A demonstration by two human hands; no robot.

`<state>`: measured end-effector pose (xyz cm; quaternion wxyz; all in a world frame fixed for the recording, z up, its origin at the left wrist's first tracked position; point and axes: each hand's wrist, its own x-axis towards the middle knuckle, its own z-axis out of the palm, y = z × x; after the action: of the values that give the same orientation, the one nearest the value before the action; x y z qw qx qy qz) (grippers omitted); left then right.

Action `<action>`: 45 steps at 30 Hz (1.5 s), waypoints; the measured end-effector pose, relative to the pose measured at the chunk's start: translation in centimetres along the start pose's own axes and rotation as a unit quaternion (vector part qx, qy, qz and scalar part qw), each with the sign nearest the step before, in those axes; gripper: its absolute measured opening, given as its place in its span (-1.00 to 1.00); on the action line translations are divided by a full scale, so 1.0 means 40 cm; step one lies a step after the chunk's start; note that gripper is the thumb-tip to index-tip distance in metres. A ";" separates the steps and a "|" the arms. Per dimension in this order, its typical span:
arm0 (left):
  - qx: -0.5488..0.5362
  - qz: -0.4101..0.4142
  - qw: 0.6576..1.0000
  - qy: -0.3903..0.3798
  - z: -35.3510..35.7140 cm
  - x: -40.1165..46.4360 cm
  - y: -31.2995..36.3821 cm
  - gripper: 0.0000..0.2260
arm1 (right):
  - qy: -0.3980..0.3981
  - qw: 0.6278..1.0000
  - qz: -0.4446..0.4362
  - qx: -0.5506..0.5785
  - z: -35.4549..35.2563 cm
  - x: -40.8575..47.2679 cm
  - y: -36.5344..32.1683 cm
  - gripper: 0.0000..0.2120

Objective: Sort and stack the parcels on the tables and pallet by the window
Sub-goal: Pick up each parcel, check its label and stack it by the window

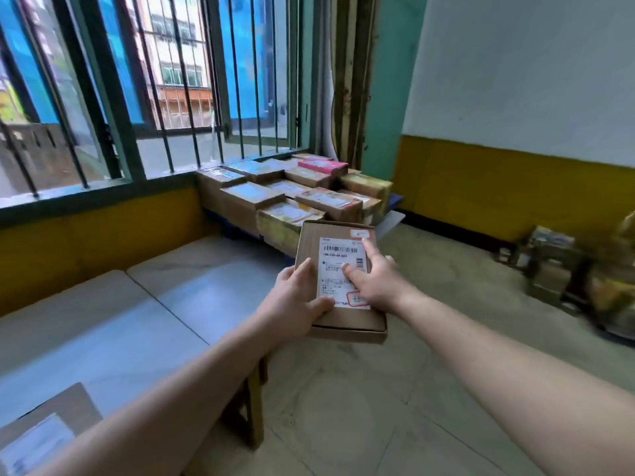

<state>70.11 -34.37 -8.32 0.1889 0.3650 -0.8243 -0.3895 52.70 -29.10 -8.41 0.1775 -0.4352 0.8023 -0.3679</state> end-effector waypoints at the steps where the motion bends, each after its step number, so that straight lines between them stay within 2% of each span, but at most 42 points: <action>1: 0.001 0.002 1.000 -0.009 0.022 0.031 0.018 -0.32 | 0.007 1.000 0.007 0.004 -0.026 0.018 0.022 -0.26; 8: 0.030 0.034 0.997 -0.061 0.133 0.272 0.091 -0.31 | 0.061 0.997 0.051 -0.008 -0.138 0.187 0.168 -0.25; 15: -0.003 0.071 0.994 -0.088 0.212 0.574 0.130 -0.31 | 0.096 0.991 0.084 -0.047 -0.247 0.441 0.254 -0.28; 19: -0.016 0.082 0.991 -0.107 0.243 0.733 0.150 -0.29 | 0.109 0.988 0.098 -0.043 -0.293 0.577 0.290 -0.14; 24: -0.010 0.084 0.988 -0.131 0.305 0.874 0.178 -0.31 | 0.108 0.986 0.119 -0.048 -0.344 0.691 0.367 -0.29; 27: 0.002 0.085 0.988 -0.129 0.345 0.959 0.204 -0.31 | 0.107 0.988 0.101 -0.051 -0.383 0.775 0.411 -0.34; 35: 0.024 0.035 0.997 -0.062 0.468 1.183 0.291 -0.29 | 0.052 0.997 0.029 -0.038 -0.492 1.046 0.535 -0.46; 40: 0.043 -0.018 0.999 -0.017 0.487 1.276 0.324 -0.29 | -0.004 0.999 0.002 -0.049 -0.518 1.204 0.546 -0.32; 45: 0.053 -0.088 0.995 0.022 0.437 1.316 0.265 -0.26 | -0.074 0.995 -0.032 -0.054 -0.423 1.336 0.495 -0.25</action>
<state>20.02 -60.41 -9.55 0.1529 0.4539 -0.8041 -0.3521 1.40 -59.08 -9.98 0.2010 -0.4961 0.7910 -0.2963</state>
